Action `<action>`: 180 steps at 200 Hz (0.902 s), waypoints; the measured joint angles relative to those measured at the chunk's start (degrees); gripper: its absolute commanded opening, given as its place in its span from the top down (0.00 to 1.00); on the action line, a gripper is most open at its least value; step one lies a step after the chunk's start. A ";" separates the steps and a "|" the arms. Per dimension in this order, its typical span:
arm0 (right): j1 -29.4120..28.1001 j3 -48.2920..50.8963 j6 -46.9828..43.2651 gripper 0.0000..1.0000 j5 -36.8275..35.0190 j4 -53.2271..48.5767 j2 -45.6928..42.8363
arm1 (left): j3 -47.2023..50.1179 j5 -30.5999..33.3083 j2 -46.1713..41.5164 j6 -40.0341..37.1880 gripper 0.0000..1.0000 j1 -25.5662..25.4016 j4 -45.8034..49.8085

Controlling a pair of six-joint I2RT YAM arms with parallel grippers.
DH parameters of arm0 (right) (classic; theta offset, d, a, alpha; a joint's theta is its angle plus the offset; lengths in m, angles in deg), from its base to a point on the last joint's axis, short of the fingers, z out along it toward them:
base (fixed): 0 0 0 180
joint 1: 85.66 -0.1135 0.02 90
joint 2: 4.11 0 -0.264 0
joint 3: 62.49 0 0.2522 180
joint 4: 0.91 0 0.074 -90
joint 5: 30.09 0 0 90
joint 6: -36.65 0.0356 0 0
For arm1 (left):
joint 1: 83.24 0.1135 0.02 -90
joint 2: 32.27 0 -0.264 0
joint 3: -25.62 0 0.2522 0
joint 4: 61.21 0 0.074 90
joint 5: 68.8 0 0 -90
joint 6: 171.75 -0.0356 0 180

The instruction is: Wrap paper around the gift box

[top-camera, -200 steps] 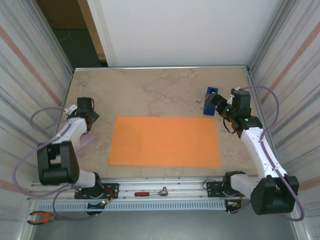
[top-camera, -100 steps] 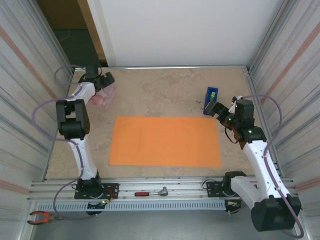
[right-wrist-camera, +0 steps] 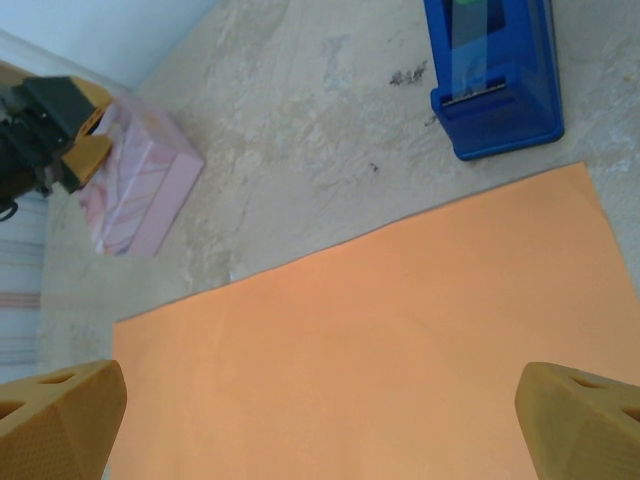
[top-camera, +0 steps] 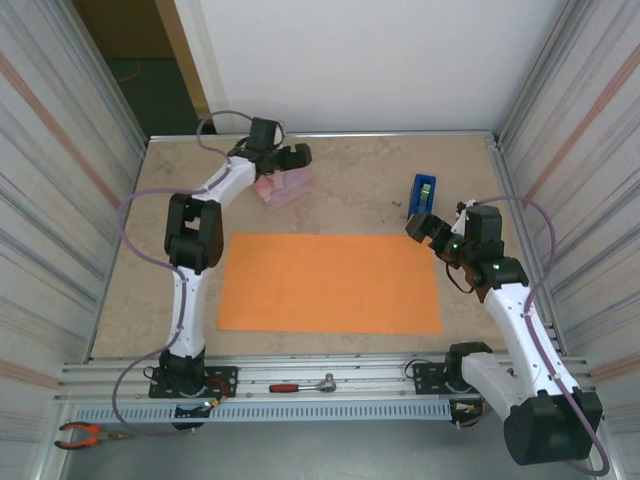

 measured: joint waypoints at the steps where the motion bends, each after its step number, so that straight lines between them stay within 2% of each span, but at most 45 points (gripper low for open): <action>1: -0.07 0.00 0.00 0.02 0.02 0.04 0.15 | 0.00 -0.11 0.00 -0.02 0.01 -0.11 0.00; 45: -2.10 -1.18 0.02 0.02 0.57 2.71 8.24 | 0.44 -6.95 -0.85 0.68 0.01 -5.11 -0.02; 73: -4.22 -7.15 -0.26 0.00 2.43 3.58 18.88 | 8.13 -10.75 -8.92 1.73 0.01 -5.66 -0.70; 91: -5.73 -14.53 -1.09 0.05 3.67 3.74 27.10 | 15.43 -11.72 -17.33 3.17 0.07 -3.61 -2.12; 103: -6.51 -20.55 -2.08 0.11 4.94 3.76 33.11 | 20.28 -12.33 -23.17 4.90 0.12 -0.57 -3.63; 122: -7.28 -30.10 -3.34 0.20 7.17 3.80 42.10 | 25.77 -13.29 -27.78 7.61 0.22 4.66 -5.92; 149: -7.98 -43.25 -3.52 0.21 10.75 3.15 54.80 | 32.02 -16.22 -26.51 10.82 0.25 11.10 -8.46; 180: -9.46 -55.34 -3.15 0.18 13.00 1.57 66.90 | 35.47 -19.39 -21.00 13.16 0.24 12.07 -9.27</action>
